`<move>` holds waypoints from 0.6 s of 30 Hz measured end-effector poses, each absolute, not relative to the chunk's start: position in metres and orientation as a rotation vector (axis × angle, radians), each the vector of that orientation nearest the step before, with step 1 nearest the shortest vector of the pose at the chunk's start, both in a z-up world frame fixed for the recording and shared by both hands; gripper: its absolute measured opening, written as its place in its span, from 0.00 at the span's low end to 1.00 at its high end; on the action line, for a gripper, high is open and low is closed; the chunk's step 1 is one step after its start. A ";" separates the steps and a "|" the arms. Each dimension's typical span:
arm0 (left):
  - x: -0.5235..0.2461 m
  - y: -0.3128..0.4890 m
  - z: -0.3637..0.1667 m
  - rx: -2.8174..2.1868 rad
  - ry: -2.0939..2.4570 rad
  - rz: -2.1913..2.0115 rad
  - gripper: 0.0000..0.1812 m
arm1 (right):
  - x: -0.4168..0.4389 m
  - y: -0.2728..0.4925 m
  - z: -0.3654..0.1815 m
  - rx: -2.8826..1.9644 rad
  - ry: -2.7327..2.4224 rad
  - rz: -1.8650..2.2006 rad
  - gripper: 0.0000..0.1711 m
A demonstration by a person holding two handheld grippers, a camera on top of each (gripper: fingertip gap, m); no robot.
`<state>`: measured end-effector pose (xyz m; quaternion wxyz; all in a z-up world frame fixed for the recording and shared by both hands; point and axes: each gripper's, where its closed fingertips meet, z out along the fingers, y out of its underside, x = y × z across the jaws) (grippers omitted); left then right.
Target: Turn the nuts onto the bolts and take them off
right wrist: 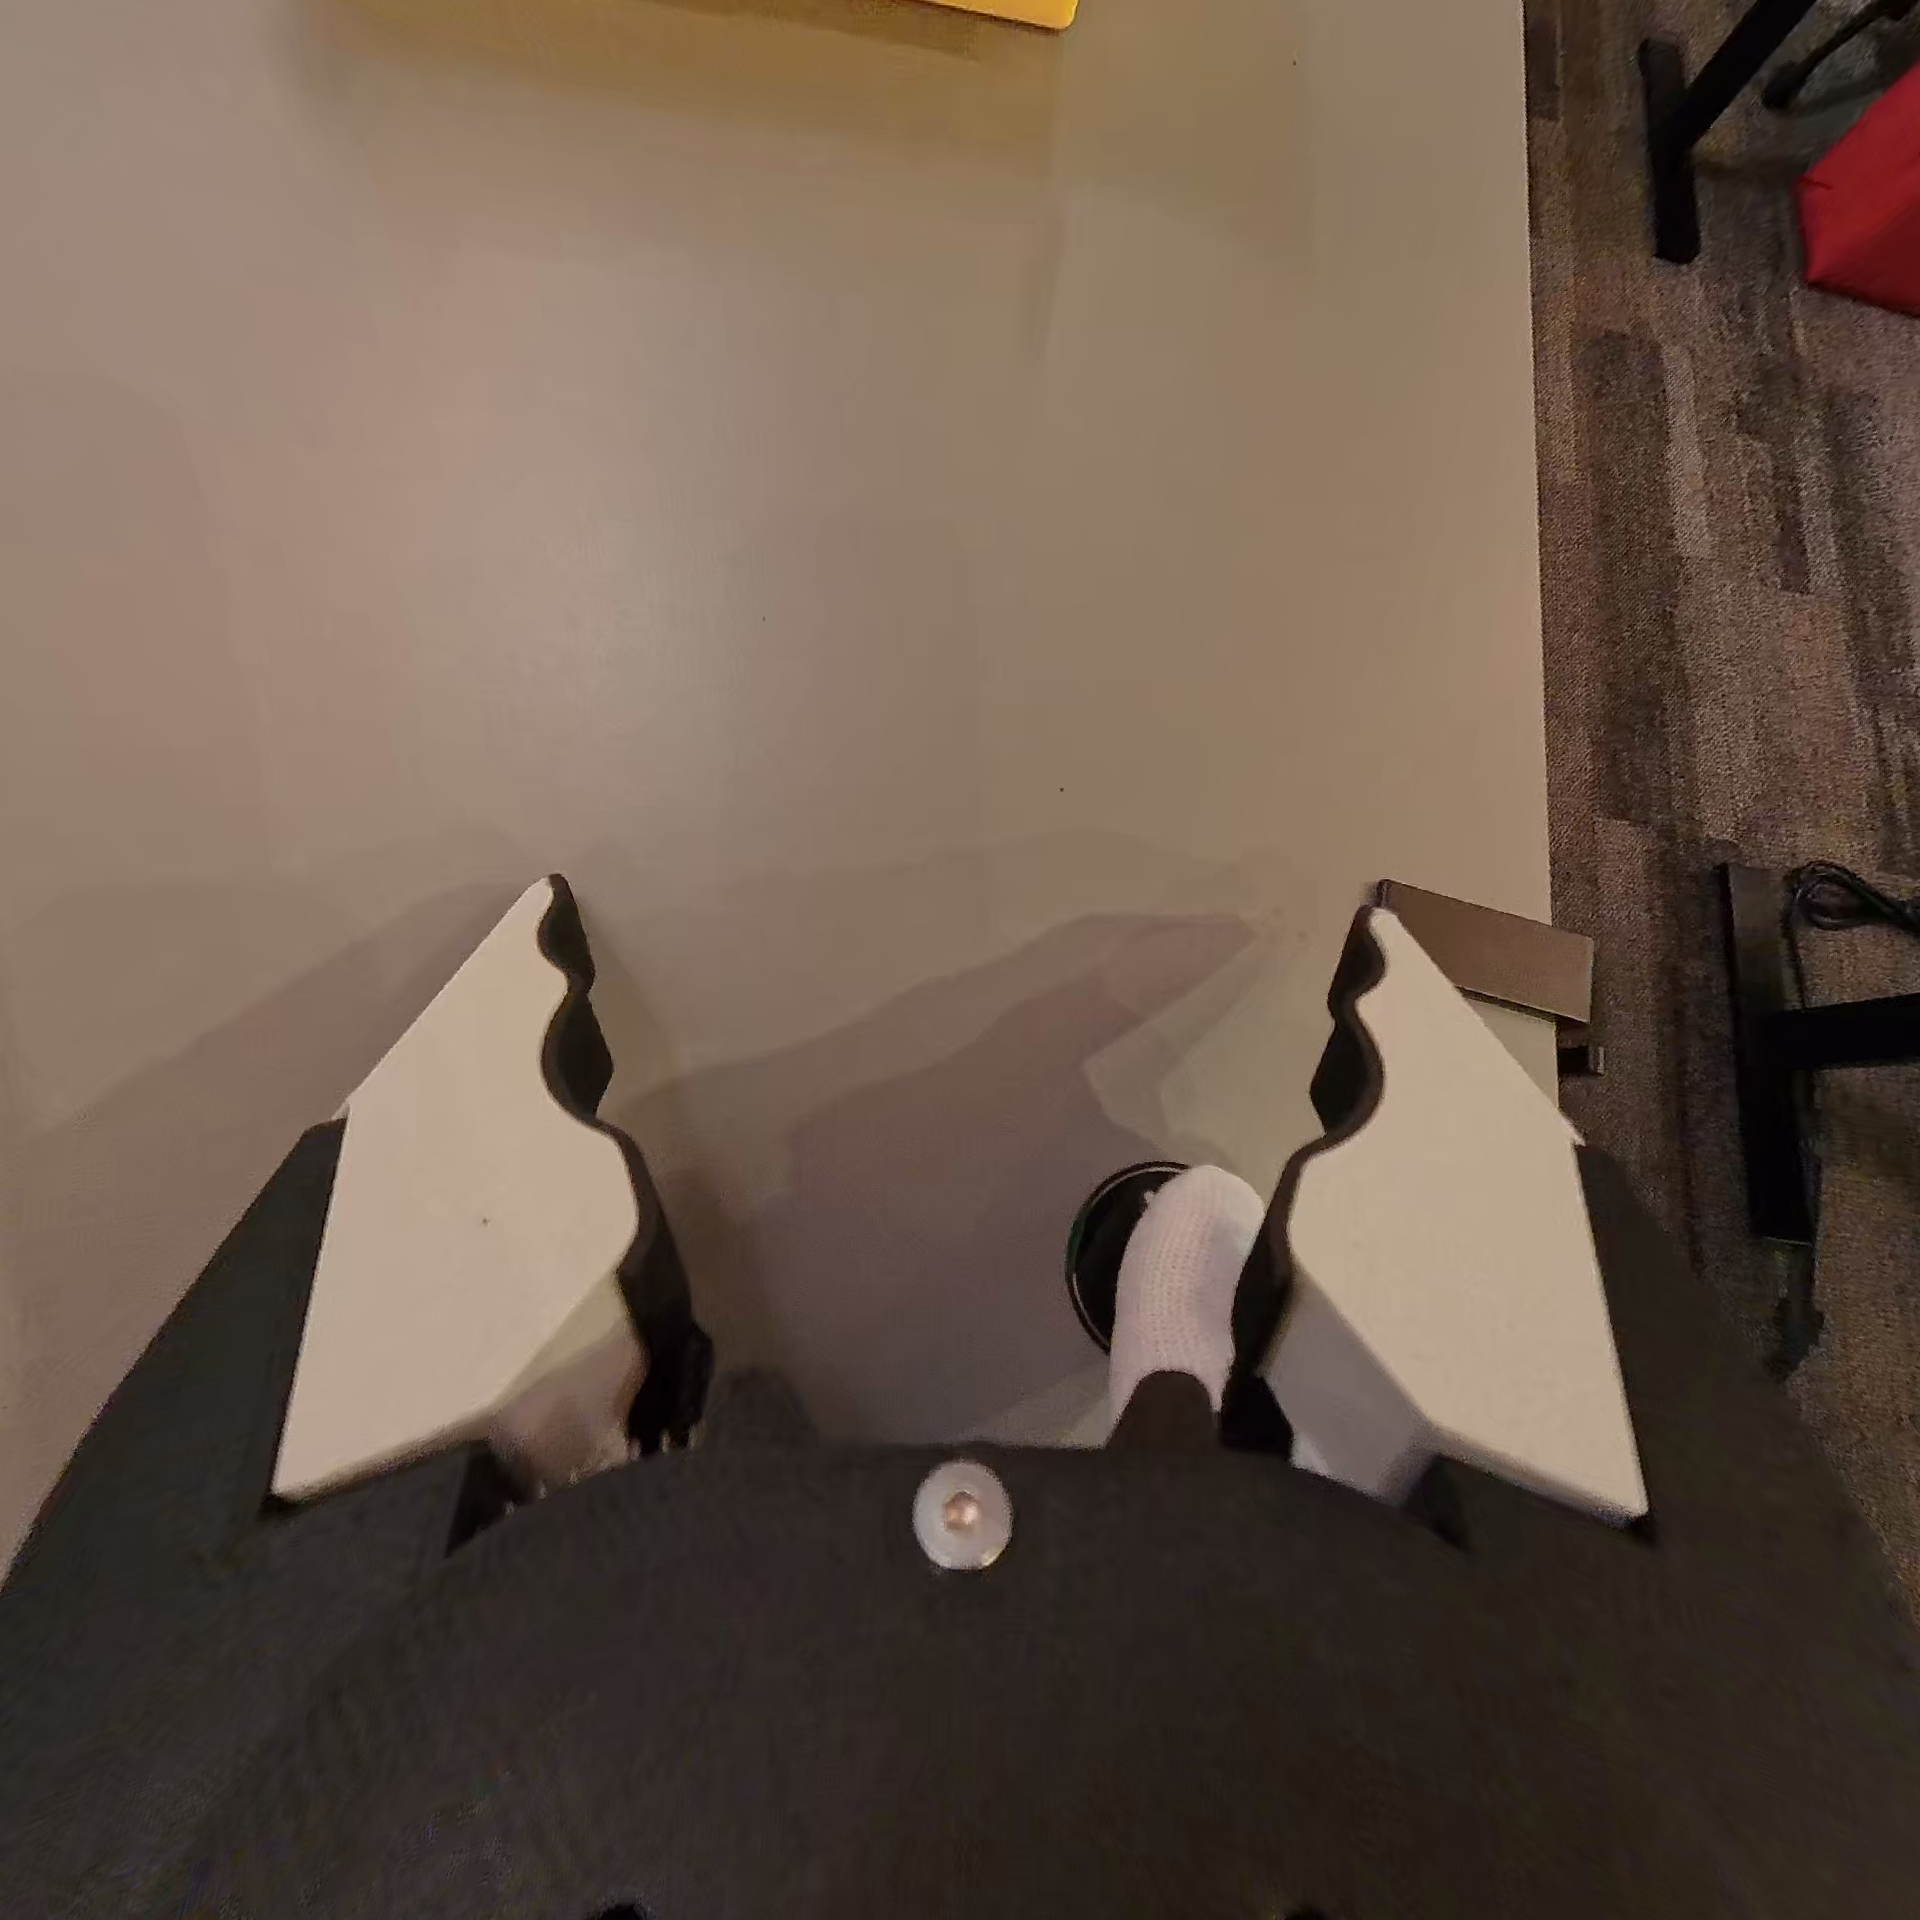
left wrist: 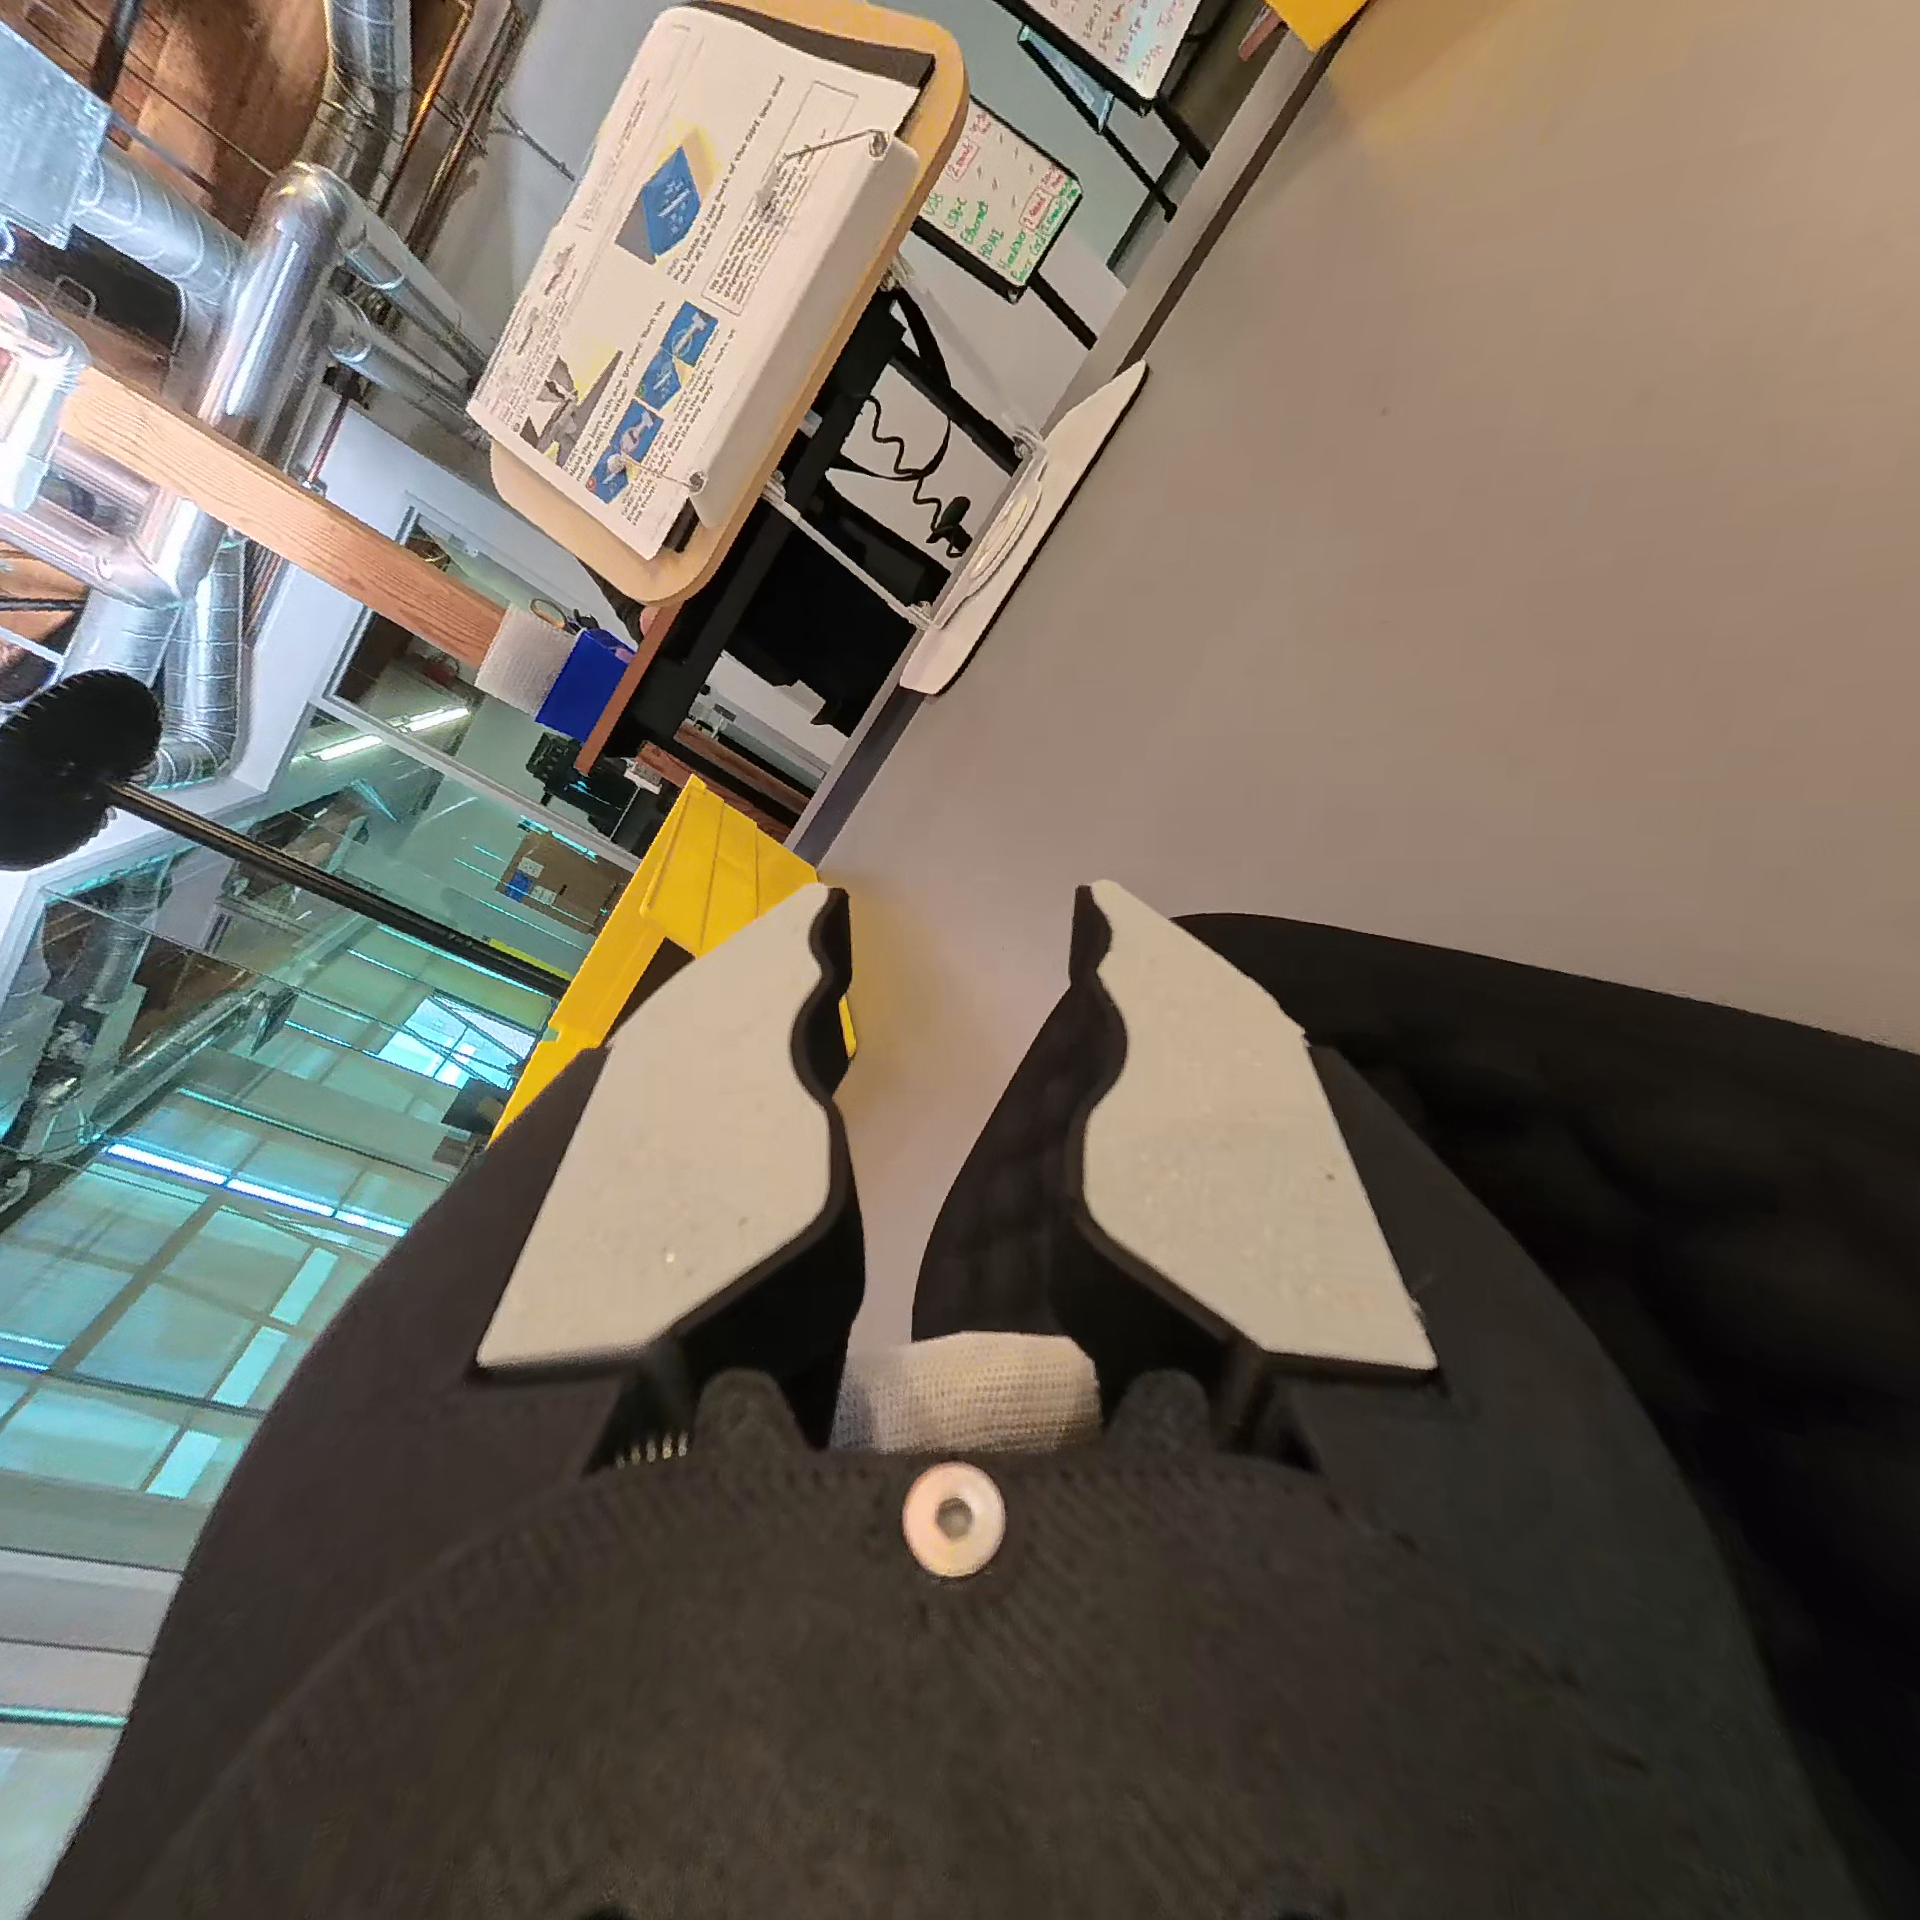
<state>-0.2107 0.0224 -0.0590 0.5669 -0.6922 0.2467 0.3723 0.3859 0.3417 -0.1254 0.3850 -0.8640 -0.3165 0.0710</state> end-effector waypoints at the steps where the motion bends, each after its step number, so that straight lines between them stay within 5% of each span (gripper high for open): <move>1: -0.210 0.022 -0.060 -1.622 0.579 0.876 0.22 | 0.386 0.342 -0.126 -2.196 -0.802 0.181 0.80; 18: -0.198 0.017 -0.084 -1.565 0.721 0.748 0.20 | 0.385 0.340 -0.148 -2.211 -0.814 0.192 0.78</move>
